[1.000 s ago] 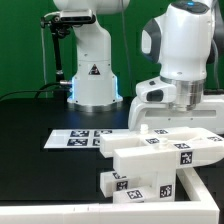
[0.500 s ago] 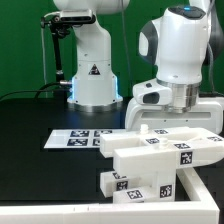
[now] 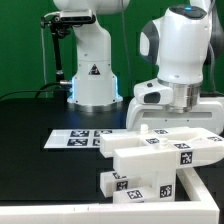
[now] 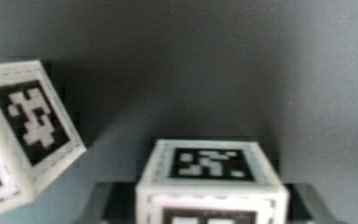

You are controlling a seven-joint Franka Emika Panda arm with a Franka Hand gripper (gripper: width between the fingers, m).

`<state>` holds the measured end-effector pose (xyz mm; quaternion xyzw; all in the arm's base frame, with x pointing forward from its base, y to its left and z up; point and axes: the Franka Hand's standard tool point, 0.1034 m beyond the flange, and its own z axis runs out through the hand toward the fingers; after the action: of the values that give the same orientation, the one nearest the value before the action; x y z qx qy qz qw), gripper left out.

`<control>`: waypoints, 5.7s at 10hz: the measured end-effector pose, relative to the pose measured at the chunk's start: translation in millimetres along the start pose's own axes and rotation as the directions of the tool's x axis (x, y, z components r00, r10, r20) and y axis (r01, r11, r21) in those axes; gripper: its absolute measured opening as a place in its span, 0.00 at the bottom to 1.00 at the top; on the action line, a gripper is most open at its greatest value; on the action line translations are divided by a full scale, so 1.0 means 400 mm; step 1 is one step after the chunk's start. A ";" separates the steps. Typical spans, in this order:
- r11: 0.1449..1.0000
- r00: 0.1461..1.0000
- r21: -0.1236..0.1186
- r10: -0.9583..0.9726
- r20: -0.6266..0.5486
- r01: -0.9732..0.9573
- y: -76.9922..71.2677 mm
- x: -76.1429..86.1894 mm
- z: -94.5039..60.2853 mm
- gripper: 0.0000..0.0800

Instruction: Assemble chair

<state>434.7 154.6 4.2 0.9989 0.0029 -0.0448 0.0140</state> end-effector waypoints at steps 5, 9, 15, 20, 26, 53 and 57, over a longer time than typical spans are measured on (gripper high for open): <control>1.000 1.000 0.005 0.008 -0.007 -0.008 0.015 0.013 -0.017 0.33; 0.999 1.000 0.046 0.005 0.010 -0.005 0.038 0.035 -0.130 0.33; 0.992 0.993 0.072 0.104 0.051 -0.108 0.061 0.082 -0.232 0.33; 0.992 0.996 0.102 0.064 0.055 -0.069 0.115 0.174 -0.374 0.33; 0.995 1.000 0.102 0.020 -0.007 -0.019 0.154 0.280 -0.402 0.33; 0.995 0.995 0.051 -0.082 -0.048 0.084 0.192 0.458 -0.324 0.33; 0.996 0.997 0.049 -0.069 -0.039 0.071 0.192 0.456 -0.306 0.33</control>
Offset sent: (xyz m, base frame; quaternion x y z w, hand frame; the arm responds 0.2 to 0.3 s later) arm 0.0000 -0.0033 0.0061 0.0048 -0.0049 -0.0016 1.0000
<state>627.8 82.0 112.0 0.9989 0.0372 -0.0265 -0.0130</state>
